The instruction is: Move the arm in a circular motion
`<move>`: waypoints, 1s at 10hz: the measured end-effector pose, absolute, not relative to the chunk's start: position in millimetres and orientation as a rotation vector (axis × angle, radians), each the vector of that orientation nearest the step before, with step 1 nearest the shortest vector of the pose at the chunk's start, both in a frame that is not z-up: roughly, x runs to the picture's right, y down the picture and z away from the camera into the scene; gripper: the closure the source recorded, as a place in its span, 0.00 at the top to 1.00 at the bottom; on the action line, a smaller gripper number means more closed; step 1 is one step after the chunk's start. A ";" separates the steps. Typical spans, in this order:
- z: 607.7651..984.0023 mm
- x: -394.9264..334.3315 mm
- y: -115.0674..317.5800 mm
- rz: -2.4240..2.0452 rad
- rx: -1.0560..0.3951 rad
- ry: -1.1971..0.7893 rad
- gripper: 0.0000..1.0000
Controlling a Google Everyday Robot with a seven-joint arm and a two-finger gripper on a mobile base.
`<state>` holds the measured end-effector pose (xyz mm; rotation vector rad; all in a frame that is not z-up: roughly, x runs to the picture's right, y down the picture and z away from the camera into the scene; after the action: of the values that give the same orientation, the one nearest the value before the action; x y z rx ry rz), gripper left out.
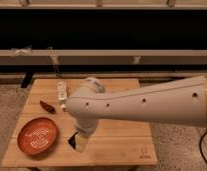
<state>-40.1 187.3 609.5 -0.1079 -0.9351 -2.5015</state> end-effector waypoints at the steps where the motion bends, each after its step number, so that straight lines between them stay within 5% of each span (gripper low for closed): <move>1: 621.8 -9.7 176.7 -2.441 -0.143 -0.916 0.80; 10: 747.6 137.1 50.3 -2.124 -0.326 -0.761 0.80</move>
<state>137.1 50.3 747.6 -0.3258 -0.7607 -2.1244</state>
